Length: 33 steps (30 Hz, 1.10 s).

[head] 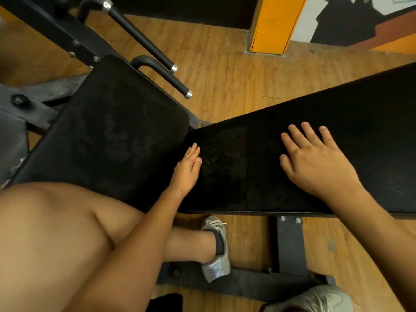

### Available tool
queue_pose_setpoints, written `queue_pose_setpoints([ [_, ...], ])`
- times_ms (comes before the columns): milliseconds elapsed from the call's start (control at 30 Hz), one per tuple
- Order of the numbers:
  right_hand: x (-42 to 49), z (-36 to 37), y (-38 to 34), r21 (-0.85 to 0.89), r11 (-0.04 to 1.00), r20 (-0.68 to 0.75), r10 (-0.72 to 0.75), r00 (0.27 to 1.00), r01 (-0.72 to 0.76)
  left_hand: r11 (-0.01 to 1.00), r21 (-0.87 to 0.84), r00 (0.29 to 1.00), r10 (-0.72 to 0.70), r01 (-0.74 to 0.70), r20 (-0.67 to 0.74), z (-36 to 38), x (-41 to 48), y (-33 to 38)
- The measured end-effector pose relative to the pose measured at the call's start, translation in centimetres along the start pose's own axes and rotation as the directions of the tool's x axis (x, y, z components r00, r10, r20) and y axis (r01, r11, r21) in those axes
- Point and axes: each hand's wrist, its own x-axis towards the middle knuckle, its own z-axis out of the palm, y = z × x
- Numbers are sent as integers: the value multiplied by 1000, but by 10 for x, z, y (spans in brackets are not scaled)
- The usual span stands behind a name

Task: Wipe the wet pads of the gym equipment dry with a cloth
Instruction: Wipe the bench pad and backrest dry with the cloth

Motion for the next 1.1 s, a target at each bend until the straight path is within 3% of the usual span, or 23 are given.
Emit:
queue_pose_setpoints([
  [200,1,1,-2,-5,1000,-15,4,1000,-5,989,-90,982,-129,117,-139,26,-56,0],
  [367,3,3,-3,-12,1000,-3,6,1000,-6,997,-61,992,-60,54,-111,21,-26,1],
  [601,2,-1,-3,-11,1000,-1,21,1000,-21,999,-40,998,8,-6,57,-1,43,5],
  [901,2,-2,-4,-9,1000,18,17,1000,-17,997,-59,996,-62,58,-67,20,-35,-7],
  [1102,2,-1,-3,23,1000,22,8,1000,-8,999,0,996,43,-44,-75,20,-6,-8],
])
